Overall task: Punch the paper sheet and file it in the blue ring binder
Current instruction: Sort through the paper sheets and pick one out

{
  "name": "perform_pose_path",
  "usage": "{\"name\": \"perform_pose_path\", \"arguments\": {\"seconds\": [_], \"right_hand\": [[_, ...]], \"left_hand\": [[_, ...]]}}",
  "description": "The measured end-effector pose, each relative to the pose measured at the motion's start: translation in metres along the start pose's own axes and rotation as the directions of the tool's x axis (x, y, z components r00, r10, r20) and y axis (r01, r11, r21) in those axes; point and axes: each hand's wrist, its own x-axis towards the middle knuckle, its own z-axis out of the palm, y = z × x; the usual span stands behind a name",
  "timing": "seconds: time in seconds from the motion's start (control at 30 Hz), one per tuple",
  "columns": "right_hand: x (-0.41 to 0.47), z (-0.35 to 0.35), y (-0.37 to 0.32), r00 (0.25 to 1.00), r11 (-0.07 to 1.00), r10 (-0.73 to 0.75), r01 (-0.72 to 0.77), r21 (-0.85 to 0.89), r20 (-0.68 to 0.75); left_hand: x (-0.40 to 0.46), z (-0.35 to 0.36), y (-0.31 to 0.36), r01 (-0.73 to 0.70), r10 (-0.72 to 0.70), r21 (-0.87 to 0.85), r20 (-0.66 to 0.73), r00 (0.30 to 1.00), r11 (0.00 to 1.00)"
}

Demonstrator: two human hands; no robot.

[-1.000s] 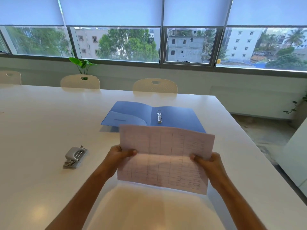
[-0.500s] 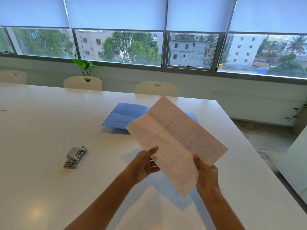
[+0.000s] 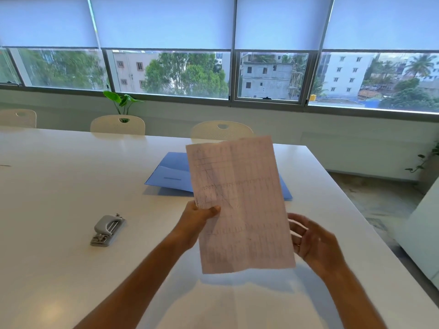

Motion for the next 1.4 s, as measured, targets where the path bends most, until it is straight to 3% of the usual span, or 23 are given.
{"name": "perform_pose_path", "arguments": {"seconds": [0.17, 0.3, 0.43, 0.77, 1.0, 1.4], "right_hand": [[0.005, 0.013, -0.017, 0.998, 0.946, -0.026, 0.044, -0.322, 0.059], [0.006, 0.035, -0.012, 0.987, 0.919, -0.158, 0.154, -0.363, 0.018], [0.005, 0.045, -0.007, 0.963, 0.875, -0.268, 0.227, -0.428, -0.036], [0.008, 0.048, 0.011, 0.982, 0.817, -0.188, 0.152, -0.556, -0.008], [0.018, 0.045, 0.007, 0.977, 0.797, -0.212, 0.154, -0.584, -0.032], [0.030, 0.032, 0.031, 0.984, 0.793, -0.128, 0.026, -0.609, -0.124]], "left_hand": [[-0.003, -0.010, 0.008, -0.078, 0.046, 0.222, 0.146, 0.988, 0.972], [-0.009, -0.009, 0.012, -0.186, 0.121, 0.259, 0.250, 0.961, 0.948], [-0.011, -0.010, 0.010, -0.229, 0.186, 0.227, 0.199, 0.962, 0.946], [-0.009, -0.015, -0.028, -0.128, 0.115, 0.146, 0.096, 0.989, 0.981], [-0.002, -0.021, -0.022, -0.132, 0.106, 0.180, 0.147, 0.983, 0.975], [0.003, -0.034, -0.033, 0.048, -0.074, 0.159, 0.160, 0.984, 0.986]]}}
